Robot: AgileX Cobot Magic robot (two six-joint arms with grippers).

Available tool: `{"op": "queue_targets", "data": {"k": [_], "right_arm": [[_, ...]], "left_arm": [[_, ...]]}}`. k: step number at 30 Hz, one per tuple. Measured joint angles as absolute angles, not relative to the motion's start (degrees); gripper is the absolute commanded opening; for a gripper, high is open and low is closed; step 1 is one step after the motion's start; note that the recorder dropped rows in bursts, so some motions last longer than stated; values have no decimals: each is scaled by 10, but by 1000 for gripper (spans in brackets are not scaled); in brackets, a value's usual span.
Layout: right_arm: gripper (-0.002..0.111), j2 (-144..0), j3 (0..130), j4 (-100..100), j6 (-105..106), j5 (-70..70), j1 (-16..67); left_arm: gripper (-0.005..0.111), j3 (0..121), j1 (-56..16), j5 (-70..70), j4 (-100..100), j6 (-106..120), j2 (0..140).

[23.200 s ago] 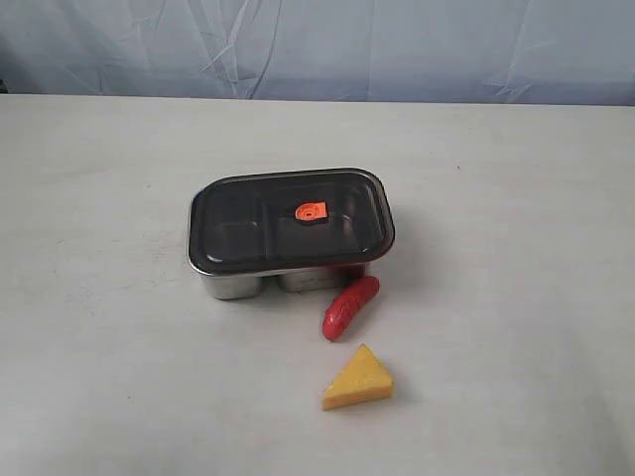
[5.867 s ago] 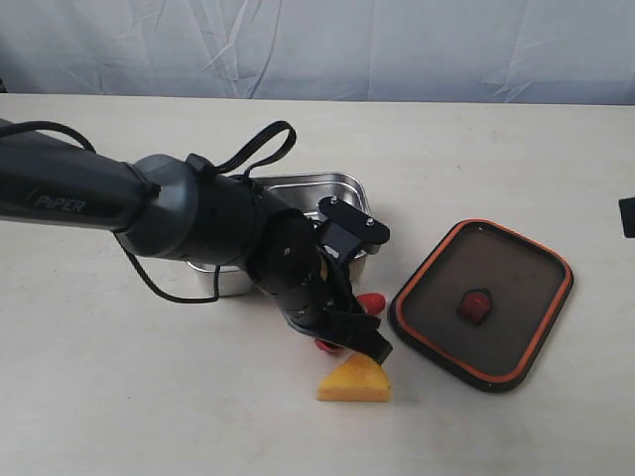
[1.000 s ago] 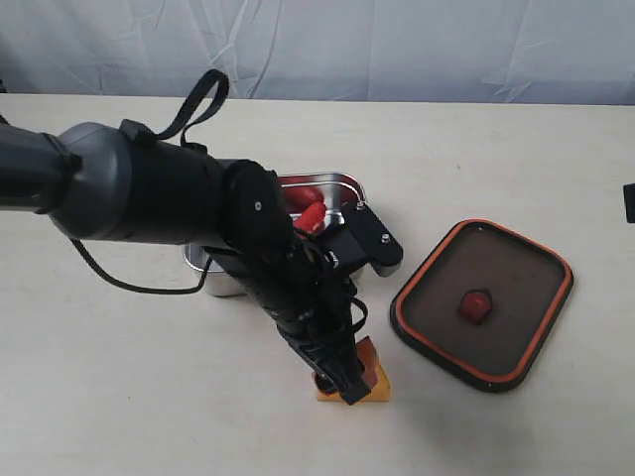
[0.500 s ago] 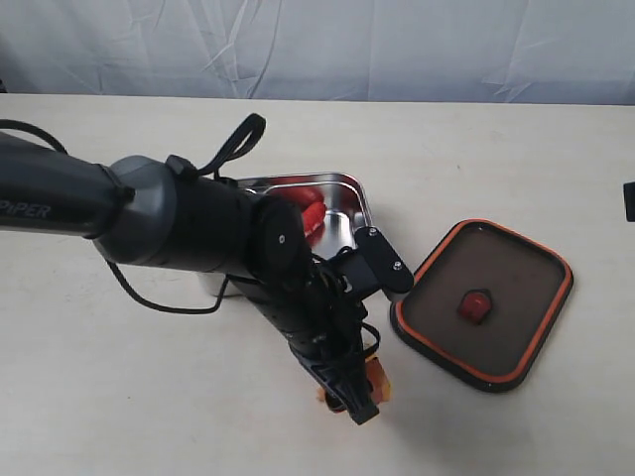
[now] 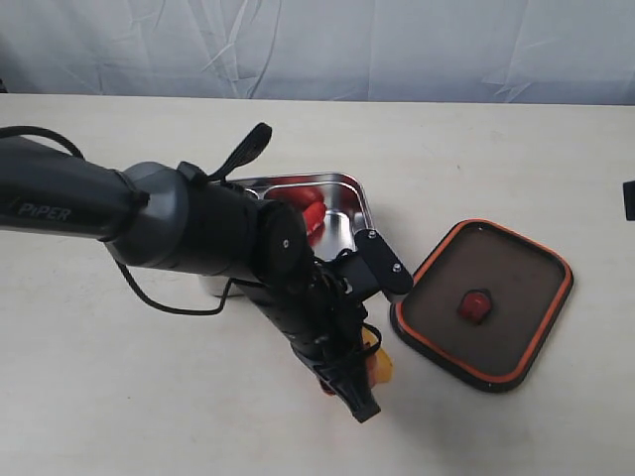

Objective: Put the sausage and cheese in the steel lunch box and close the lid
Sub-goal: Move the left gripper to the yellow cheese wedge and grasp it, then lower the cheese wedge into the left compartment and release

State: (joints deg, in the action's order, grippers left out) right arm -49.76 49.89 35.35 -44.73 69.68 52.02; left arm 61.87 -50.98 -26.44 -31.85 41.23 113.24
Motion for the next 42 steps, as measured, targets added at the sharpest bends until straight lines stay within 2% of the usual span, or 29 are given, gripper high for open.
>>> {"op": "queue_targets", "data": {"k": [1,9,15,24,29,37,42], "right_arm": [[0,-498,499,352,-447,697,520],[0,-498,499,354,-447,697,520],[0,-498,499,357,-449,697,520],[0,-498,499,357,-449,697,520],[0,-498,499,357,-449,697,520],[0,-498,499,357,-449,697,520],[0,-498,499,362,-449,697,520]], "left_arm": [[0,620,-510,-266,-323,412,1132],[0,619,-510,-291,-332,413,1123],[0,616,-510,-285,-306,407,1054],[0,616,-503,-244,-76,227,957],[0,616,-435,-242,53,97,952],[0,616,-314,-223,60,70,952],[0,616,-293,-204,44,68,952]]}}
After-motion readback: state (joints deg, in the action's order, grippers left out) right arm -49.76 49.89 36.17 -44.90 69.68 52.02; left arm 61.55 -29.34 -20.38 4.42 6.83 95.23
